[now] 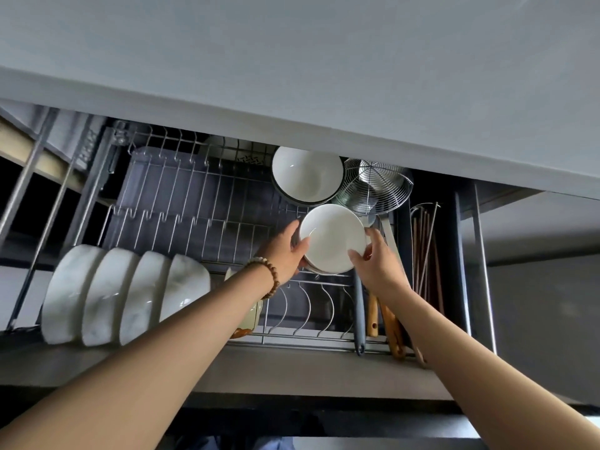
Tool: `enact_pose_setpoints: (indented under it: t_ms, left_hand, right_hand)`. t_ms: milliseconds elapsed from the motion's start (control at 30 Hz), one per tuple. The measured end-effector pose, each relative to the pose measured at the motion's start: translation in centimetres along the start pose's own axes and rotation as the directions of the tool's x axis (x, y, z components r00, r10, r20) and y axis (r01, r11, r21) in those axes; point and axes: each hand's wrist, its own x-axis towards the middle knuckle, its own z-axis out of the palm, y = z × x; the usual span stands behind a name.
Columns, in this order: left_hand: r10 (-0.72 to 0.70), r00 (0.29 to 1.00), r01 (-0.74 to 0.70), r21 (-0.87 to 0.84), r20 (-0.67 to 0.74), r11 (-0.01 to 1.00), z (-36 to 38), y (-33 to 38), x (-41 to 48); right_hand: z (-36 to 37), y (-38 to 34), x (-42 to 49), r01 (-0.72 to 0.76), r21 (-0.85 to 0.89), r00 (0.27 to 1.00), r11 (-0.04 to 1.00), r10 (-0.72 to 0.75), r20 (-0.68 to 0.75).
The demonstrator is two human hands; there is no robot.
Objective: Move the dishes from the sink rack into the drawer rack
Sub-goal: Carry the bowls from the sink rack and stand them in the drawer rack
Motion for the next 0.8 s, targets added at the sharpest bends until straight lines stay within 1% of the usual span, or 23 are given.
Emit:
enact_pose_setpoints:
  t_ms: [100, 167, 200, 267, 300, 367, 400, 467, 500, 533, 567, 633, 667, 733, 800]
  left_hand:
    - [0.009, 1.000, -0.010, -0.023, -0.025, 1.000, 0.3, -0.1, 0.2]
    - [0.014, 0.999, -0.017, -0.091, -0.029, 0.996, 0.4, 0.1, 0.3]
    - [0.021, 0.999, -0.025, -0.130, -0.035, 0.991, 0.3, 0.2, 0.3]
    - [0.036, 0.998, -0.044, -0.197, -0.044, 0.979, -0.3, 0.5, 0.1]
    - [0.044, 0.998, -0.052, -0.225, -0.041, 0.973, -1.0, 0.6, -0.1]
    - [0.060, 0.998, -0.061, -0.274, -0.012, 0.960, -2.6, 0.6, -0.9]
    - [0.066, 0.998, -0.059, -0.293, 0.011, 0.954, -3.5, 0.6, -1.5]
    - [0.066, 0.995, -0.040, -0.313, 0.073, 0.949, -5.1, 0.4, -2.6]
    - [0.065, 0.992, -0.029, -0.312, 0.105, 0.950, -5.7, 0.2, -3.2]
    - [0.068, 0.989, -0.023, -0.309, 0.135, 0.951, -6.2, 0.0, -3.7]
    - [0.073, 0.985, -0.022, -0.303, 0.158, 0.953, -6.6, -0.2, -4.2]
    - [0.084, 0.980, -0.032, -0.273, 0.180, 0.961, -6.9, -1.0, -4.8]
    - [0.090, 0.978, -0.045, -0.232, 0.190, 0.972, -6.9, -1.3, -5.2]
    - [0.107, 0.971, -0.090, -0.086, 0.213, 0.992, -6.9, -2.1, -5.4]
    - [0.122, 0.970, -0.144, 0.094, 0.213, 0.985, -7.1, -3.1, -5.5]
  right_hand:
    - [-0.1, 0.0, -0.1, 0.026, -0.039, 0.999, 0.999, -0.027, -0.030]
    - [-0.3, -0.2, -0.1, 0.046, -0.047, 0.997, 0.998, -0.049, -0.056]
    - [-0.5, -0.3, -0.1, 0.057, -0.024, 0.996, 0.998, -0.059, -0.063]
    - [-1.2, -0.8, -0.4, 0.086, 0.102, 0.995, 0.991, -0.080, -0.055]
    - [-1.7, -1.1, -0.6, 0.109, 0.209, 0.994, 0.972, -0.102, -0.045]
    - [-2.8, -1.8, -1.4, 0.107, 0.450, 0.990, 0.887, -0.135, 0.030]
    - [-3.4, -2.3, -1.9, 0.062, 0.545, 0.984, 0.836, -0.143, 0.107]
    - [-4.4, -3.3, -3.0, -0.082, 0.697, 0.946, 0.712, -0.165, 0.280]
    - [-4.7, -3.7, -3.4, -0.134, 0.742, 0.922, 0.657, -0.191, 0.336]
    - [-4.8, -3.8, -3.7, -0.161, 0.759, 0.904, 0.631, -0.216, 0.370]
    - [-4.8, -4.0, -4.0, -0.180, 0.762, 0.891, 0.621, -0.226, 0.394]
    - [-4.5, -4.2, -4.5, -0.202, 0.737, 0.878, 0.645, -0.215, 0.428]
    - [-4.4, -4.1, -4.8, -0.207, 0.718, 0.874, 0.665, -0.205, 0.441]
    - [-4.2, -4.2, -5.4, -0.212, 0.676, 0.870, 0.706, -0.180, 0.460]
    - [-4.1, -4.4, -6.2, -0.194, 0.620, 0.877, 0.760, -0.149, 0.457]
